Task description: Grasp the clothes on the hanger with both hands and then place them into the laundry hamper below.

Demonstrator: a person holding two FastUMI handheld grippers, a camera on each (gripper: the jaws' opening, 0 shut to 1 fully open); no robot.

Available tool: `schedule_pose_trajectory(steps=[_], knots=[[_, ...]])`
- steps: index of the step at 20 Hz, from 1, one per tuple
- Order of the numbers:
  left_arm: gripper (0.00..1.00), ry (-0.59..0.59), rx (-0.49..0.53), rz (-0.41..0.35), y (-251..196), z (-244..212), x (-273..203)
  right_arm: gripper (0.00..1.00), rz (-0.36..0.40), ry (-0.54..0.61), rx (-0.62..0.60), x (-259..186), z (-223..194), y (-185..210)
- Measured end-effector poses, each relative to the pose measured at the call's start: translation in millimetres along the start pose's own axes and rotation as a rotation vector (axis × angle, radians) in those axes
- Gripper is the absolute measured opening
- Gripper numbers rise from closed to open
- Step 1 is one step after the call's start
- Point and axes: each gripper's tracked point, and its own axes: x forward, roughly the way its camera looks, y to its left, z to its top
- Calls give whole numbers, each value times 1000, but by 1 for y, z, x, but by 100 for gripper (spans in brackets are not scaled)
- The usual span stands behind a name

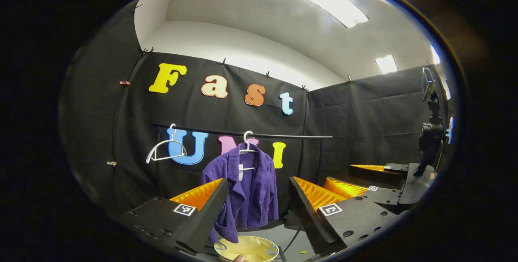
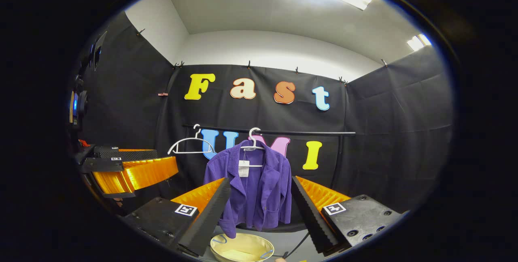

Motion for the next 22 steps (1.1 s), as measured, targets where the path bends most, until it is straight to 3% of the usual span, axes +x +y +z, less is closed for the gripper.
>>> schedule_pose_trajectory(steps=[5, 10, 22], knots=[[95, 15, -22, -18, 18, -7, 6, 96, -37, 14, -1, 6, -10, 6], [95, 38, -7, -12, 28, -23, 40, 96, -34, 12, -2, 44, -22, 1], [95, 41, 13, 102, 34, -55, 194, 96, 113, -2, 69, 205, -61, -34]])
